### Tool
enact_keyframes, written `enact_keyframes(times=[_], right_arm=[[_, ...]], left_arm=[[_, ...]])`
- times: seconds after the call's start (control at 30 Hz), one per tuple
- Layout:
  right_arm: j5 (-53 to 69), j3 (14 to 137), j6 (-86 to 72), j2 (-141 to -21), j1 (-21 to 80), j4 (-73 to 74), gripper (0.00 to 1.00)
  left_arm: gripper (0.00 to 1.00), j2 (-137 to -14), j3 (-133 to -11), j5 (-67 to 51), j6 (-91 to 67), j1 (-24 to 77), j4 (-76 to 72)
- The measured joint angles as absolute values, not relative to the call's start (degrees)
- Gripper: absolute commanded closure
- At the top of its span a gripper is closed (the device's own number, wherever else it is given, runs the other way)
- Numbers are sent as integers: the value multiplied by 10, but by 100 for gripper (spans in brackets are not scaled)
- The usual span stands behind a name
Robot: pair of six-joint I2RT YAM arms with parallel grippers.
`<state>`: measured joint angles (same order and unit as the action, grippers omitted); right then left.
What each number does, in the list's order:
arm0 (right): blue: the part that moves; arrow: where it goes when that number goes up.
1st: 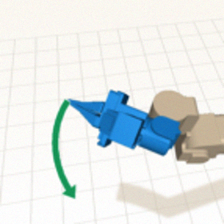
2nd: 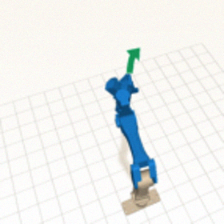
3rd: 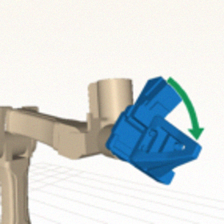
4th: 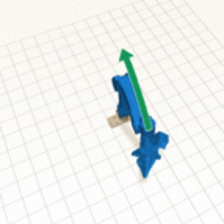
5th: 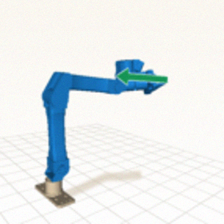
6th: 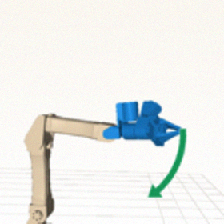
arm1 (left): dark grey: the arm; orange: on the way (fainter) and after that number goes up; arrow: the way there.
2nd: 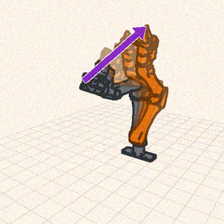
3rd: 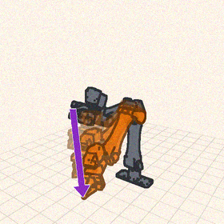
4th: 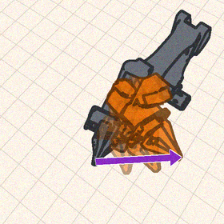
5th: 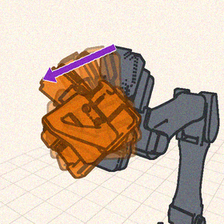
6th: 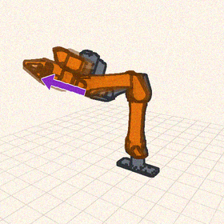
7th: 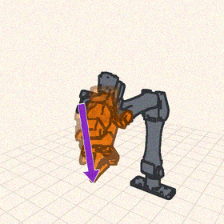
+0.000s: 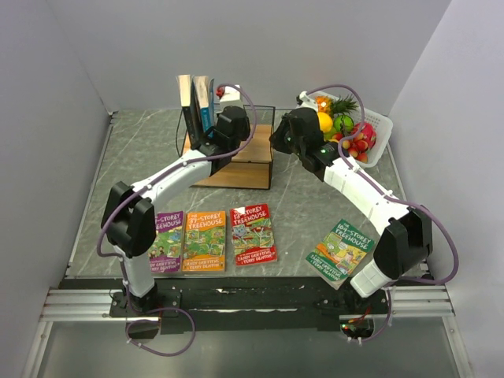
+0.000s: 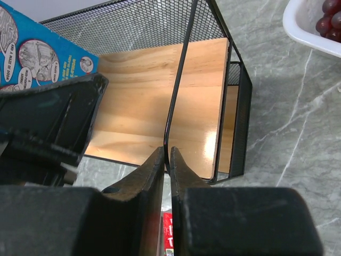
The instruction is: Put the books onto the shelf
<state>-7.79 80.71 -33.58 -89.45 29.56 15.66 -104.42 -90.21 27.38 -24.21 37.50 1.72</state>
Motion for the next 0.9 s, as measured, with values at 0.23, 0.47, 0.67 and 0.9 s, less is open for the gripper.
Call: enact_keyframes(times=[0.23, 0.47, 0.67, 0.9], right_arm=[[-72, 807, -336, -895, 294, 155, 85], [-72, 807, -336, -895, 293, 155, 85], [-72, 807, -336, -895, 293, 155, 85], [-68, 807, -338, -895, 292, 154, 85]], left_arm=[[90, -1068, -929, 296, -266, 350, 52], [80, -1075, -941, 328, -295, 325, 92], [74, -1084, -951, 364, -315, 313, 120], [76, -1086, -951, 396, -328, 314, 123]])
